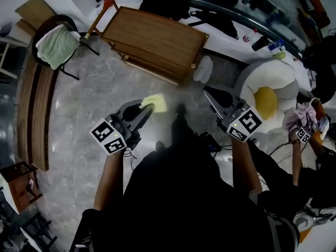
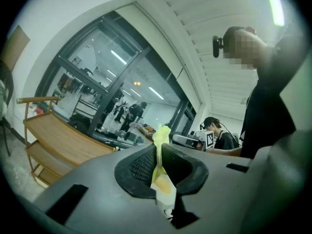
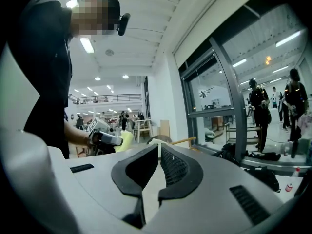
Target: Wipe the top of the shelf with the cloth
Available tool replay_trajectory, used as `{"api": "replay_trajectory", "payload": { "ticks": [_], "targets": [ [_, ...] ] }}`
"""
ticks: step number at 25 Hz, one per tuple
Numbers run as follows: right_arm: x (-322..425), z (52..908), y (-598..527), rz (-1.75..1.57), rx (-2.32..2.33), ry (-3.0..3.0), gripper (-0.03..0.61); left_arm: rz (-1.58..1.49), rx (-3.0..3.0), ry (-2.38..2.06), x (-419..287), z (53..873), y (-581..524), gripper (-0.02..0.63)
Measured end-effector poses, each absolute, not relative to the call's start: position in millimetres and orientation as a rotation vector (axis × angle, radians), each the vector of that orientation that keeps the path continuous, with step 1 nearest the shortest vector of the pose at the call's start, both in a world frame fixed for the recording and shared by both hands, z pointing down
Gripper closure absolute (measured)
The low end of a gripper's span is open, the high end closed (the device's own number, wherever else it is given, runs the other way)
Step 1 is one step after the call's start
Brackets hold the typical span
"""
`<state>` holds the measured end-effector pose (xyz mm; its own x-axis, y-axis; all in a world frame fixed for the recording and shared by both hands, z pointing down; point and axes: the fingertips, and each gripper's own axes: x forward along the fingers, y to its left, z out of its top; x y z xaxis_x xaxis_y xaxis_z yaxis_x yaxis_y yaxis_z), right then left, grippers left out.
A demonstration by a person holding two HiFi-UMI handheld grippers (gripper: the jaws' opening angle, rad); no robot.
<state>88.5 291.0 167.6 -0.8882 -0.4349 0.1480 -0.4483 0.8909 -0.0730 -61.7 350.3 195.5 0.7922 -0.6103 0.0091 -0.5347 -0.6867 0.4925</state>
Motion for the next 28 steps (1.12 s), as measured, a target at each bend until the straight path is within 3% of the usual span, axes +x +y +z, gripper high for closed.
{"api": "replay_trajectory", "payload": {
  "ticks": [19, 28],
  "targets": [
    [102.7, 174.0, 97.2, 0.121, 0.459, -2.976, 0.552, -0.093, 2.476, -0.967, -31.9, 171.1, 154.6, 0.58],
    [91.4, 195.2, 25.5, 0.188, 0.656, -2.882, 0.551, -0.037, 2.455, -0.746, -31.9, 206.3, 82.4, 0.58]
  ]
}}
